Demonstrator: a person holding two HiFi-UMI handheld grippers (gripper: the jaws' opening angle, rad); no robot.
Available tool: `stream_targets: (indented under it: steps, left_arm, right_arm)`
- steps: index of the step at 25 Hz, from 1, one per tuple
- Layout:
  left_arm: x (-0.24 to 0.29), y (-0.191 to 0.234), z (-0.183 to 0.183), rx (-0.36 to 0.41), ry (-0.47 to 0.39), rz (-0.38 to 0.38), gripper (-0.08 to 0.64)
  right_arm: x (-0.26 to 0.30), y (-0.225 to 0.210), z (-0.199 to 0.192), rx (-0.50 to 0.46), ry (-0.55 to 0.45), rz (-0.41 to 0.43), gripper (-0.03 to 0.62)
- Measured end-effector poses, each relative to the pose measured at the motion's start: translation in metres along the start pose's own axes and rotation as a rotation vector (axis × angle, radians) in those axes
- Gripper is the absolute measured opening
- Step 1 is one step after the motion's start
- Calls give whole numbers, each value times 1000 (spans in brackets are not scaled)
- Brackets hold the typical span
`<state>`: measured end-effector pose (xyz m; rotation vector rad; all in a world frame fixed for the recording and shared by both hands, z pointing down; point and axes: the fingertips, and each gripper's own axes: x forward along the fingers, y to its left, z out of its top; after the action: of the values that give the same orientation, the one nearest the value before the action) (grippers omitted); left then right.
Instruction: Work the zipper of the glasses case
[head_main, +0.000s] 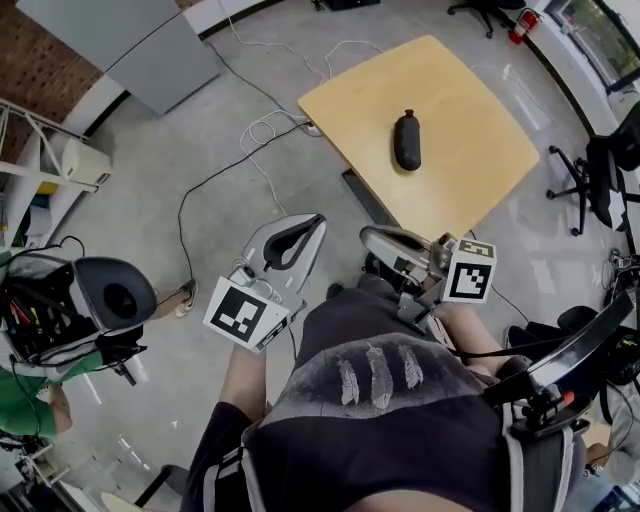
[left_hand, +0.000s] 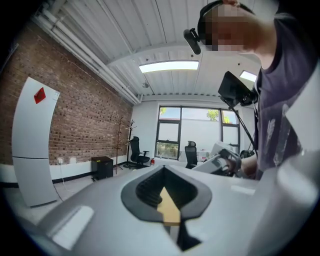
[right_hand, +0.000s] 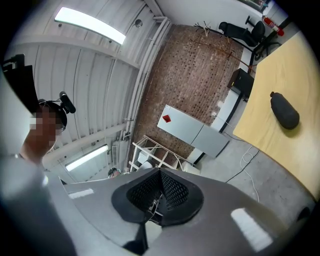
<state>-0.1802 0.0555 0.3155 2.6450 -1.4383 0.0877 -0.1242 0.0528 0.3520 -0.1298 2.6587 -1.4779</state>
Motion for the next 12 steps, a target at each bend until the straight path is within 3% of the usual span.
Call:
stream_targets:
  steps: [7, 12]
  left_arm:
    - [62, 38, 11, 37, 84, -29, 2]
    - [116, 10, 6, 70, 139, -24, 2]
  right_arm:
    - [2, -42, 60, 30, -60, -13, 2]
    - [-62, -69, 81, 21, -82, -53, 2]
